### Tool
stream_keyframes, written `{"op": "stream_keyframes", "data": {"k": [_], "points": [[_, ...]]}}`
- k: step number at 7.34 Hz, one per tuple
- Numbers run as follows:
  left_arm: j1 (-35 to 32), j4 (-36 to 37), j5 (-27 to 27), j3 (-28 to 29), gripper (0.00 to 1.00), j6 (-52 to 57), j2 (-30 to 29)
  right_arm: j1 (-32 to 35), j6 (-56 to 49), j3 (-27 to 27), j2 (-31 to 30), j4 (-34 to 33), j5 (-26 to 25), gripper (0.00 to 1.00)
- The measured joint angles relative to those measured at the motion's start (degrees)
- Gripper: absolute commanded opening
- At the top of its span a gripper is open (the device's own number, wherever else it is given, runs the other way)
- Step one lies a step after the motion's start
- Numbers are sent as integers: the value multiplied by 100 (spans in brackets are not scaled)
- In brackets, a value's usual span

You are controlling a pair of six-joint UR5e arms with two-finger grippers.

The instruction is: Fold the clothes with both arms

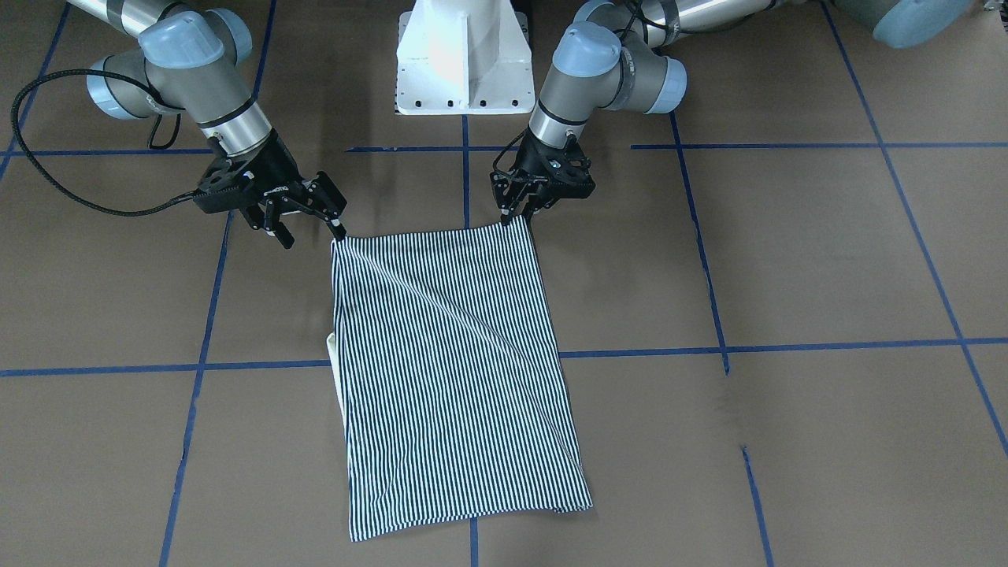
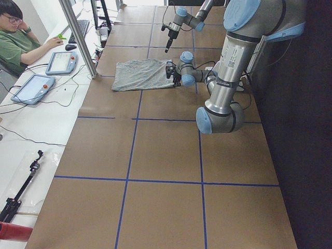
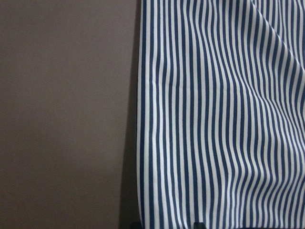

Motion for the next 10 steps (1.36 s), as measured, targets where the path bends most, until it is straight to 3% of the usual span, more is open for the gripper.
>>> {"op": "stream_keyframes", "data": {"k": [7, 8, 9, 10], "points": [[-113, 9, 22, 47, 40, 54, 1, -1, 0, -20, 0, -9, -17, 100], [-117, 9, 21, 63, 33, 60, 1, -1, 0, -23, 0, -9, -17, 100], [-118, 7, 21, 73, 14, 61, 1, -1, 0, -25, 0, -12, -17, 100], [-117, 1, 19, 79, 0, 59, 1, -1, 0, -26, -2, -15, -17, 100]]}}
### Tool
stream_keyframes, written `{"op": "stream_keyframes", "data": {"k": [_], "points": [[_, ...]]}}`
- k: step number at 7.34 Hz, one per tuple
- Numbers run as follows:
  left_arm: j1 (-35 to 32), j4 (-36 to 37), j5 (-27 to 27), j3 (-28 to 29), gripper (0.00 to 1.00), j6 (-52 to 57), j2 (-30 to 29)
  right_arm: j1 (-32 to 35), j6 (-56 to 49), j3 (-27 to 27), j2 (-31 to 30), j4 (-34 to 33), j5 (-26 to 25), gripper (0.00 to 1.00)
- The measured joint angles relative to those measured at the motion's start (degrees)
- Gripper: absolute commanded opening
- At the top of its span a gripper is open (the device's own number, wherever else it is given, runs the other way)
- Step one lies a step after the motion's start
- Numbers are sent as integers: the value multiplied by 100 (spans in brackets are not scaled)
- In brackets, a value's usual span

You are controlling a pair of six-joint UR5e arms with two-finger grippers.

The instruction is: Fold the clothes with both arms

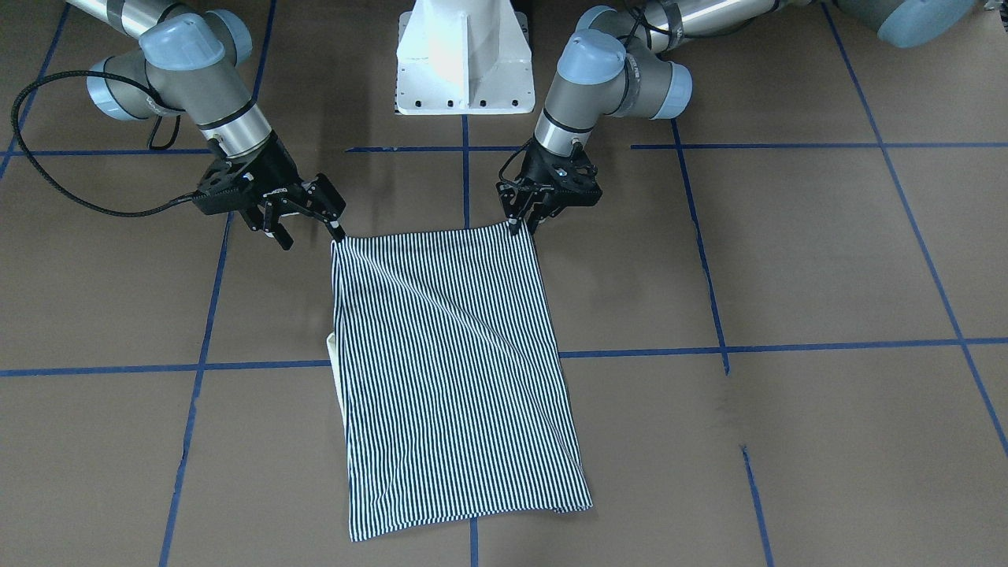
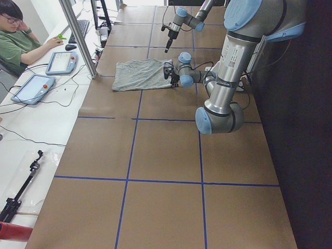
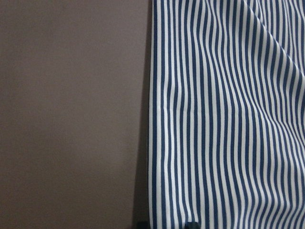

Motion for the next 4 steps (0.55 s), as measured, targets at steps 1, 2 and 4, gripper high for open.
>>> {"op": "stream_keyframes", "data": {"k": [1, 2, 4], "points": [[2, -3, -1, 4, 0, 4, 0, 0, 0, 0, -4, -2, 0, 100], [3, -3, 0, 7, 0, 9, 0, 0, 2, -8, -4, -3, 0, 99], [4, -1, 2, 9, 0, 18, 0, -24, 365, -39, 42, -69, -6, 88]]}}
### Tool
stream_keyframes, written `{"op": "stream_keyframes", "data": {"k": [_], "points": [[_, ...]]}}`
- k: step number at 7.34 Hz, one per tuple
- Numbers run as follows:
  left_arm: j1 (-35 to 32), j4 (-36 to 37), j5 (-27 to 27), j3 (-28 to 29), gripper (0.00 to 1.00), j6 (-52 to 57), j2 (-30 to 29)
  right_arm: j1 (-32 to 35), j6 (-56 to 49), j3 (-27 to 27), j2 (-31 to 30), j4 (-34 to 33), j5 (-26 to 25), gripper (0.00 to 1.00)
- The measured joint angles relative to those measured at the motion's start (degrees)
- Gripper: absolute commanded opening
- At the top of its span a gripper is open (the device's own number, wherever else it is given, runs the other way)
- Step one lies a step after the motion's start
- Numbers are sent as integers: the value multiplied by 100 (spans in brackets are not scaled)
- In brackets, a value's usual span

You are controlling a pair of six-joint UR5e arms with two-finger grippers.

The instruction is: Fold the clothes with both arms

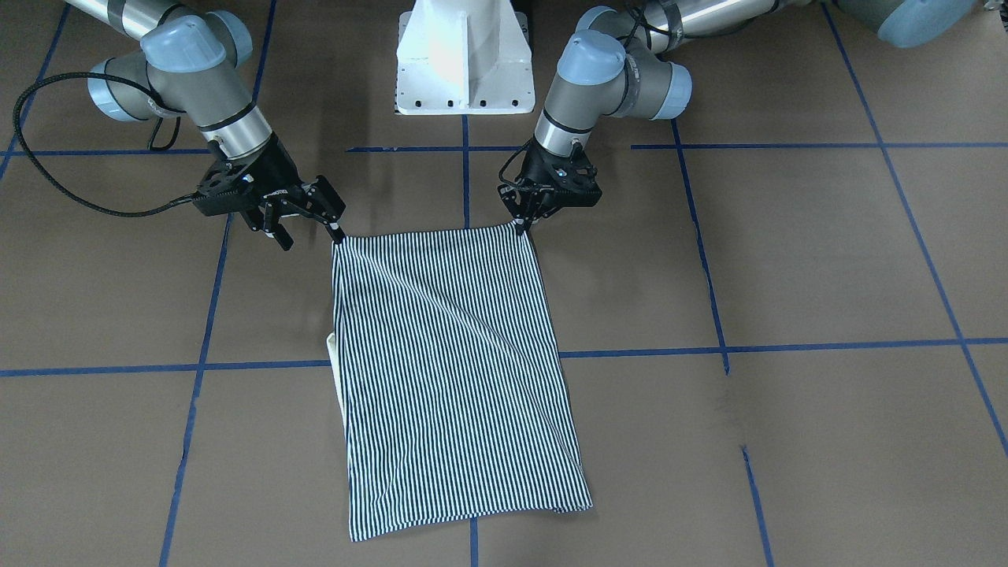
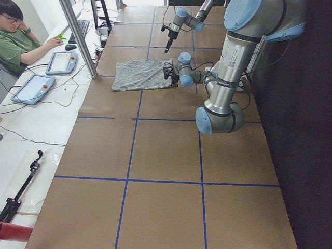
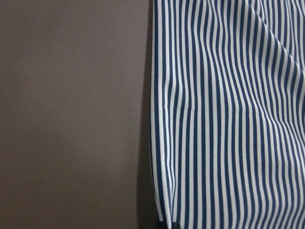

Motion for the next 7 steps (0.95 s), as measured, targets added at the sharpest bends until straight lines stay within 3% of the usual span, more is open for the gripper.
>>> {"op": "stream_keyframes", "data": {"k": [1, 2, 4, 5, 7], "points": [[0, 0, 0, 1, 0, 2, 0, -26, 479, -3, 161, -295, -11, 87], [0, 1, 0, 1, 0, 3, 0, -42, 918, -8, 548, -990, -19, 87], [0, 0, 0, 0, 0, 4, 0, -76, 1321, -43, 1329, -2461, -22, 78], [0, 0, 0, -2, 0, 4, 0, -85, 1445, -168, 1548, -2836, -15, 73], [2, -11, -7, -1, 0, 0, 9, -94, 1812, -655, 1867, -3059, 1, 72]]}}
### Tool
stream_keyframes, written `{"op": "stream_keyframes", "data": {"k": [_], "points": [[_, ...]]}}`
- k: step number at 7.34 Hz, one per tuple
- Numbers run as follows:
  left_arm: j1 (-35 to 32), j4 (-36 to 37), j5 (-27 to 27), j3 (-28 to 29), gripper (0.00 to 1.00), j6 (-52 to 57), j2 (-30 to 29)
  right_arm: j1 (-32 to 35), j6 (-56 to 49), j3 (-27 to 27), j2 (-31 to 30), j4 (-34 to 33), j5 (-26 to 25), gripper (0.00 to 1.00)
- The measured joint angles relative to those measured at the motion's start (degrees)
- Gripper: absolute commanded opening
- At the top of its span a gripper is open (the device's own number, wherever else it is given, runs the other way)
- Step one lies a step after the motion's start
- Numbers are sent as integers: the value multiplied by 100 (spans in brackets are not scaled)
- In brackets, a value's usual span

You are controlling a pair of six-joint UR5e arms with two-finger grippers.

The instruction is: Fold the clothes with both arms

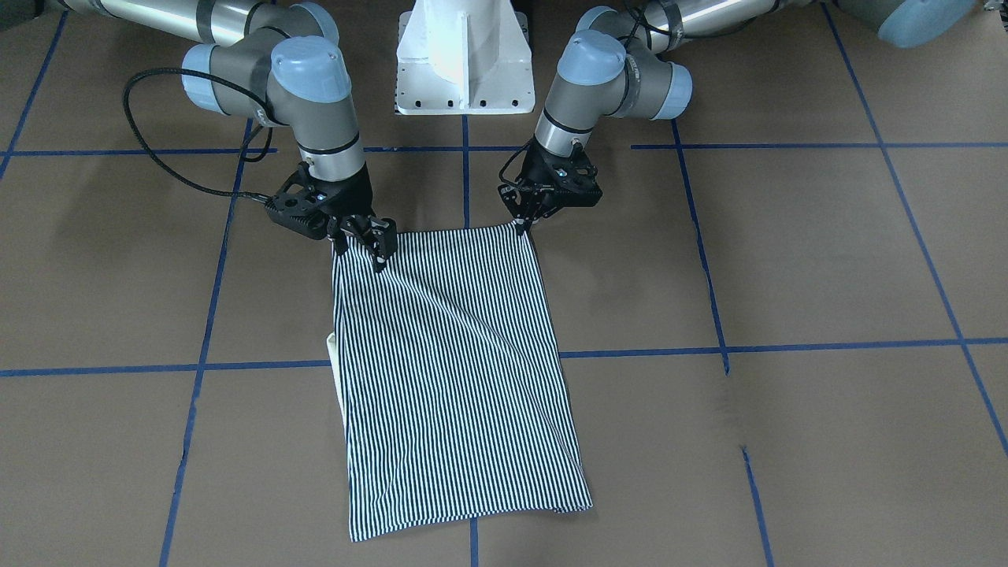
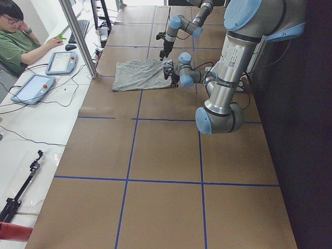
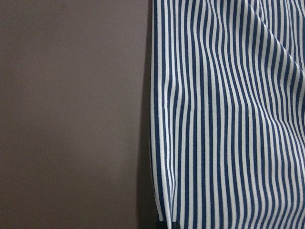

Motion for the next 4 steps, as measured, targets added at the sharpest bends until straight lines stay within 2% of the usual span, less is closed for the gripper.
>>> {"op": "stream_keyframes", "data": {"k": [2, 4], "points": [[17, -21, -16, 1, 0, -3, 3, -58, 187, -267, 151, -122, -8, 72], [28, -46, -26, 2, 0, -5, 13, -133, 226, -311, 187, -324, -17, 73]]}}
